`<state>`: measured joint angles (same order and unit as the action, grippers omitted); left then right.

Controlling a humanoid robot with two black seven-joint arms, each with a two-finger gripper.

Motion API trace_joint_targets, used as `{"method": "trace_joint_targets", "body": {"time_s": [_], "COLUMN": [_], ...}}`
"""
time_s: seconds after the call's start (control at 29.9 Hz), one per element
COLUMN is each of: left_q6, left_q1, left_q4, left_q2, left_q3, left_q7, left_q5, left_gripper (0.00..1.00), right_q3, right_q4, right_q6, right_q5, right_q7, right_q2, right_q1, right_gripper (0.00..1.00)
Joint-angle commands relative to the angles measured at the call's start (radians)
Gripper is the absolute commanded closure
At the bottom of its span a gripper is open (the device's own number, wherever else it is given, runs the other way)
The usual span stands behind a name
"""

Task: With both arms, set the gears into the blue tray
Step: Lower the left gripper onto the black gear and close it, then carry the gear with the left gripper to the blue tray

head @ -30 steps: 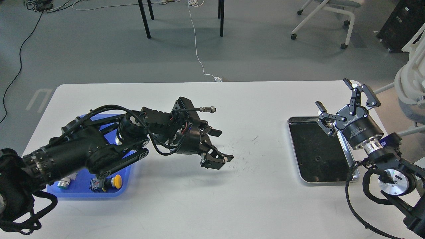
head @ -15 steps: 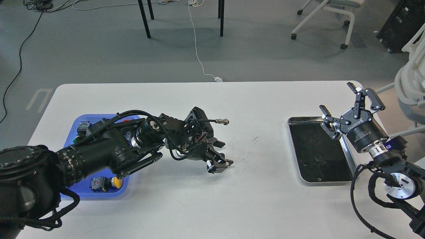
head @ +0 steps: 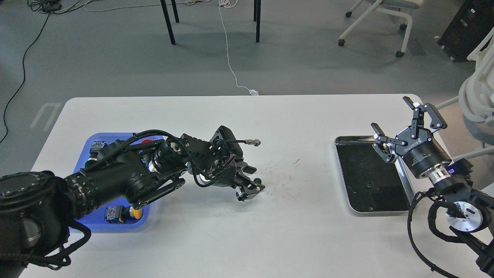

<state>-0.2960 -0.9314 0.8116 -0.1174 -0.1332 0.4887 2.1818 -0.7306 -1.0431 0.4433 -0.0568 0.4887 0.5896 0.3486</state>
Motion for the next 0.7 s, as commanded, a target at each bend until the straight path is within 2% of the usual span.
{"method": "trace_joint_targets", "body": {"time_s": [0.0,0.1,0.33,0.53,0.67], "left_q6": [0.000,0.000,0.000,0.005,0.000], "left_q1": [0.005,0.009,0.006,-0.013,-0.067], "left_q4": [0.000,0.000,0.000,0.049,0.167], "left_q2": [-0.001,0.001,-0.001,-0.034,-0.178], "left_q3": [0.000,0.001,0.001,-0.011,-0.013], "left_q7": [0.000,0.000,0.000,0.000,0.000], "left_q5": [0.000,0.000,0.000,0.000,0.000], "left_gripper": [0.62,0.67,0.89,0.89,0.89], "right_q3": [0.002,0.002,0.000,-0.001,0.000], "right_q4": [0.001,0.001,0.000,0.001,0.001], "right_q6": [0.000,0.000,0.000,0.000,0.000], "right_q5": [0.000,0.000,-0.002,-0.002,-0.002], "right_q7": [0.000,0.000,0.000,0.000,0.000], "right_q2": [0.001,0.001,0.001,0.001,-0.001], "right_q1": [0.000,0.000,0.000,0.000,0.001], "right_gripper": [0.02,0.02,0.02,0.02,0.02]}}
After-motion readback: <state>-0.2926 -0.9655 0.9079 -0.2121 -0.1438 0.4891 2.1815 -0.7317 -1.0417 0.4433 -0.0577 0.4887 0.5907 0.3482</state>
